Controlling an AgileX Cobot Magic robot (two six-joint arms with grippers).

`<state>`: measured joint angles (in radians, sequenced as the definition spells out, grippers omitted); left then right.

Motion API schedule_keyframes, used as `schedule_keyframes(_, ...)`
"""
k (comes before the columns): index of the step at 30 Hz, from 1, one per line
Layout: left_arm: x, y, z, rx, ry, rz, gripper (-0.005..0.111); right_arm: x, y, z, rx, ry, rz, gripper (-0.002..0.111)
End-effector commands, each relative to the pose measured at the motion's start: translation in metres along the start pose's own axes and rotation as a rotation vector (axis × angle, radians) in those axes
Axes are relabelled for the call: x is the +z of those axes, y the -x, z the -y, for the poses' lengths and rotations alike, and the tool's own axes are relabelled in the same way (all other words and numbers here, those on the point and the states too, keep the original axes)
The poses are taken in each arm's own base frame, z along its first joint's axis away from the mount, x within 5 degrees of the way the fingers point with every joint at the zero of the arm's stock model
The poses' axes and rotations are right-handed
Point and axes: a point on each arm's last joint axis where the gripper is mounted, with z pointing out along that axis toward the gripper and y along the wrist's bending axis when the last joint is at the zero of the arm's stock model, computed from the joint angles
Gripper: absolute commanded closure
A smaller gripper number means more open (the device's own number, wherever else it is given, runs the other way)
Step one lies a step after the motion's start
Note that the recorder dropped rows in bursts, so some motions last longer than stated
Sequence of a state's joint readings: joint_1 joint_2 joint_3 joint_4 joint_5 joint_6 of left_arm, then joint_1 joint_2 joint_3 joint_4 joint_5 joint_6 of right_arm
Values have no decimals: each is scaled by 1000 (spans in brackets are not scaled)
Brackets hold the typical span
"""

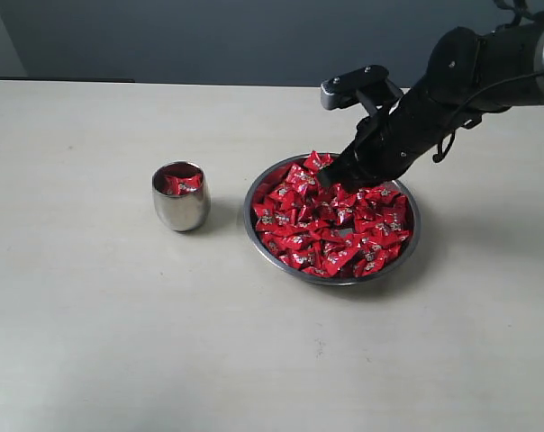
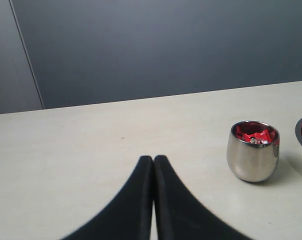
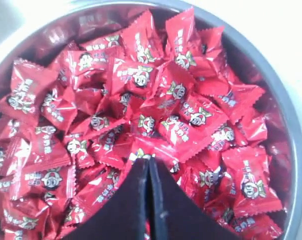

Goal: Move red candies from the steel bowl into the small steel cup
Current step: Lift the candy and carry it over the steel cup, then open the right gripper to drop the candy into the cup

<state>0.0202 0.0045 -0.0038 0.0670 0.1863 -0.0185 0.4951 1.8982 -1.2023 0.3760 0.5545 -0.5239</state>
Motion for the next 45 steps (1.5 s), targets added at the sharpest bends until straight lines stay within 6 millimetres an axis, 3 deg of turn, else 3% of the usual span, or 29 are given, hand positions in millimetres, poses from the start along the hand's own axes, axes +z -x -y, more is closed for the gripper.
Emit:
schedule_keyframes(1,0,-1,0,0,-3,7,106,-18,6,-1,-10,-15,48,109)
schedule_keyframes(9,0,-1,0,0,-3,7,106,-38,14,-8,-2,16,128,109)
schedule_keyframes(14,0,-1,0,0,-3,7,106,-33,26,-36,-72,107,210,109)
schedule_keyframes(24,0,-1,0,0,-3,7,106,-6,80,-99,-223,207,293,109)
schedule_keyframes(31,0,-1,0,0,-3,7,106,26,105,-124,-255,290,280,109)
schedule_keyframes(37,0,-1,0,0,-3,7,106,50,103,-130,-259,328,217,109)
schedule_keyframes(45,0,-1,0,0,-3,7,106,64,97,-124,-275,273,164,109)
